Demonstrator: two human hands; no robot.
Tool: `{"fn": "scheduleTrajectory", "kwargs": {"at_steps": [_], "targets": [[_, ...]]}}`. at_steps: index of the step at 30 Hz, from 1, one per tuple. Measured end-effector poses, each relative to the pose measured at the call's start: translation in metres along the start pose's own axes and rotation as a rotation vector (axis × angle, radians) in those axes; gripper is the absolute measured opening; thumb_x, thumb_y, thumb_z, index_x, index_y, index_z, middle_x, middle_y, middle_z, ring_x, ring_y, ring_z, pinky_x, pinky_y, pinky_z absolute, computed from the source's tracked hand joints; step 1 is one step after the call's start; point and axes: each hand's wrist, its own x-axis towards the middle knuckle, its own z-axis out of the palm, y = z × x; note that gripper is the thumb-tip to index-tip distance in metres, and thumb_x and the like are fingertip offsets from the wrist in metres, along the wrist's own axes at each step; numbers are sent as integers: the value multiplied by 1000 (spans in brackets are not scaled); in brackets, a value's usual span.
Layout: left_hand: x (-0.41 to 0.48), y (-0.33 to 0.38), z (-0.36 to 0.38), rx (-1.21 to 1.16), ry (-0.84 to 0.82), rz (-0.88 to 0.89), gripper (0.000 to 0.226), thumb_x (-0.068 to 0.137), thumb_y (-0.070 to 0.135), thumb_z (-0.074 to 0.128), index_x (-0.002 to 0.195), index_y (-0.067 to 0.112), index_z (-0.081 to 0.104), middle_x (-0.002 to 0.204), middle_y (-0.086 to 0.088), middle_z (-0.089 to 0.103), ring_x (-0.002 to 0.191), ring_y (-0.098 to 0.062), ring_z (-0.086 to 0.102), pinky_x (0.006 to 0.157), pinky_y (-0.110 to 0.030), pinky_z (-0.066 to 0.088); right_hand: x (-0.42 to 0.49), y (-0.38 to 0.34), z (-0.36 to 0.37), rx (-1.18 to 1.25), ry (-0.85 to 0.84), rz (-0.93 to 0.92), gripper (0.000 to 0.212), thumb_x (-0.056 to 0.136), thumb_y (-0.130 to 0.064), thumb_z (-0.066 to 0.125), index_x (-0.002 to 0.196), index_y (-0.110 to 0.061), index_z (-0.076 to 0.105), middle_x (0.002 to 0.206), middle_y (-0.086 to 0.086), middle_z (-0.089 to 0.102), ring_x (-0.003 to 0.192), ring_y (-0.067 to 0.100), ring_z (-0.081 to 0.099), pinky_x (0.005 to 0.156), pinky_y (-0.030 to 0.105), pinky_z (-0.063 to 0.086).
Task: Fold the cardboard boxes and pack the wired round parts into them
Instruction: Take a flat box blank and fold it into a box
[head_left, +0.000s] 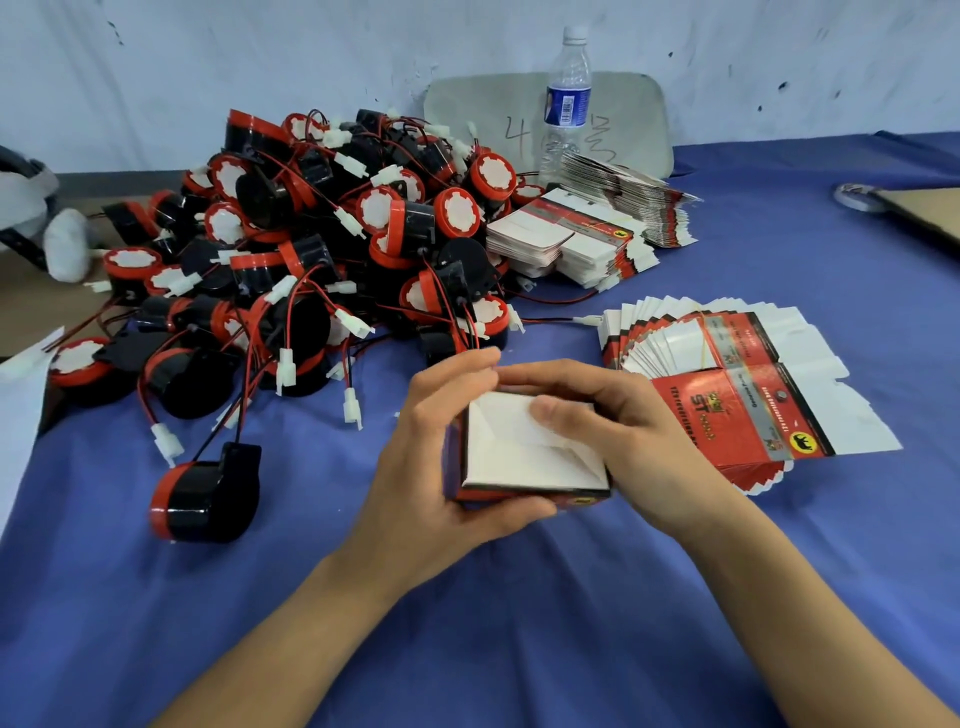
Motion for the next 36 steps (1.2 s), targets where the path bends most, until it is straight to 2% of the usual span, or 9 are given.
{"fn": "scheduleTrajectory", "kwargs": {"at_steps": [6,11,14,16,19,21,25,33,36], "targets": [[5,5,6,-422,177,-641,71,73,49,78,131,37,40,124,25,57,110,0,60,87,-14,48,6,0,-2,510,257,9,24,86,-18,56,101,-17,74,104,7,70,86,16,68,68,26,57],[6,0,10,-761,184,-822,43,71,36,65,110,18,63,108,-1,73,103,-20,68,78,-25,56,6,16,9,435,319,23,27,95,-25,47,113,-27,67,102,1,73,83,12,69,69,29,58],[9,3,4,-654,232,-704,29,75,27,65,103,19,65,101,8,74,99,-8,68,81,-18,52,5,21,16,200,335,102,40,84,-64,49,101,-37,73,103,-5,74,100,12,69,79,23,55],[8,2,-1,-427,239,-612,13,81,29,72,93,30,70,91,16,73,89,1,68,76,-12,50,6,23,16,148,344,50,66,74,-79,49,122,-36,64,120,-5,68,114,8,61,90,21,50],[7,3,-6,-66,120,-490,11,82,44,61,86,42,71,91,13,67,89,-4,62,76,-19,49,9,27,12,100,390,-101,67,75,-73,50,138,-54,36,135,-22,52,126,6,52,103,33,43],[7,2,-6,131,7,-275,24,88,35,54,98,24,73,101,18,66,105,-8,57,90,-29,46,10,29,11,117,398,-107,62,76,-70,52,134,-64,31,129,-36,49,127,11,52,104,41,43],[5,1,-8,212,-332,26,32,91,35,50,115,15,61,121,11,61,123,-9,52,117,-50,17,9,33,17,188,335,34,54,73,-68,55,123,-46,59,110,-15,65,93,2,63,82,29,49],[3,5,-3,428,-543,-104,70,87,62,46,148,30,33,146,18,42,143,1,20,121,-37,-2,9,35,21,237,288,155,42,83,-54,49,109,-29,71,105,0,71,81,6,63,79,30,48],[2,9,-4,340,-524,-194,58,83,60,51,137,36,47,134,28,48,135,6,24,113,-13,20,10,35,23,177,241,175,39,84,-54,47,109,-35,69,110,-1,71,97,12,65,88,33,50]]}}
